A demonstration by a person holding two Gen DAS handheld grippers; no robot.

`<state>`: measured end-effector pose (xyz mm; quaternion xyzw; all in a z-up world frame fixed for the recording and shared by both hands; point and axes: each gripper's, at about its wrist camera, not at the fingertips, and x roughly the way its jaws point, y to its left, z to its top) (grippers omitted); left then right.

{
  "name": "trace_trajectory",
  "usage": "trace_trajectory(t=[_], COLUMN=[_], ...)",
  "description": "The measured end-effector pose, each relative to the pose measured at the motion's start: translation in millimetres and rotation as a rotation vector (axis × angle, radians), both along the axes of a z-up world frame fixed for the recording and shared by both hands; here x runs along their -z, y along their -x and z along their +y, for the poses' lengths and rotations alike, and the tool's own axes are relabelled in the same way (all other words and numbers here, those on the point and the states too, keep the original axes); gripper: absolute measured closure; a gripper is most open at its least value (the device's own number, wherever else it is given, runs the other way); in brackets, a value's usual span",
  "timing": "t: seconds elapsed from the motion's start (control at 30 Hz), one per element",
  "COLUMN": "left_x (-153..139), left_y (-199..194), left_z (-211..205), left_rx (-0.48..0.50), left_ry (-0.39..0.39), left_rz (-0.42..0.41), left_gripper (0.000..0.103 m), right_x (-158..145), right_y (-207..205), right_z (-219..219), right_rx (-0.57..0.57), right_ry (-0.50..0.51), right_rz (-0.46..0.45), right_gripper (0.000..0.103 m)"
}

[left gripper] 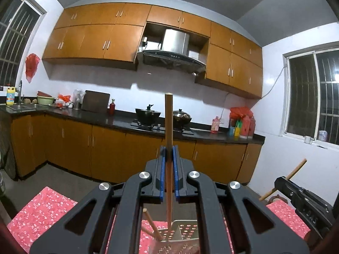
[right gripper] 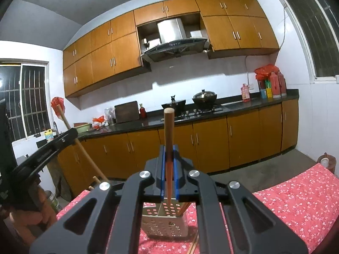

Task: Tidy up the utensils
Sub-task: 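Lower the left tool's chopstick into the holder and open while the right tool does too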

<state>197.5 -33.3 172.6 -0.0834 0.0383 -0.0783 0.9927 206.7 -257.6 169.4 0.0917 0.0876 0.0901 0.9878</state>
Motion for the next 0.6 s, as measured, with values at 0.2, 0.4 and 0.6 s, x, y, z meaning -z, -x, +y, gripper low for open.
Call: trace_trajectory(t=[0.2, 0.4, 0.6], left_x=[24.4, 42.4, 39.8], left_y=[-16.1, -28.7, -18.9], left_z=[-5.7, -7.8, 2.5], left_rx=[0.001, 0.033, 0.027], left_ry=[0.014, 0.014, 0.023], left_rz=[0.026, 0.102, 0.106], left_gripper=[0.096, 0.095, 0.062], right_x=[21.9, 37.7, 34.2], right_y=[-24.9, -35.4, -24.1], right_z=[1.9, 6.8, 9.6], right_rx=[-0.014, -0.014, 0.027], right_ry=[0.006, 0.001, 0.021], right_rz=[0.071, 0.120, 0.094], right_gripper=[0.095, 0.092, 0.053])
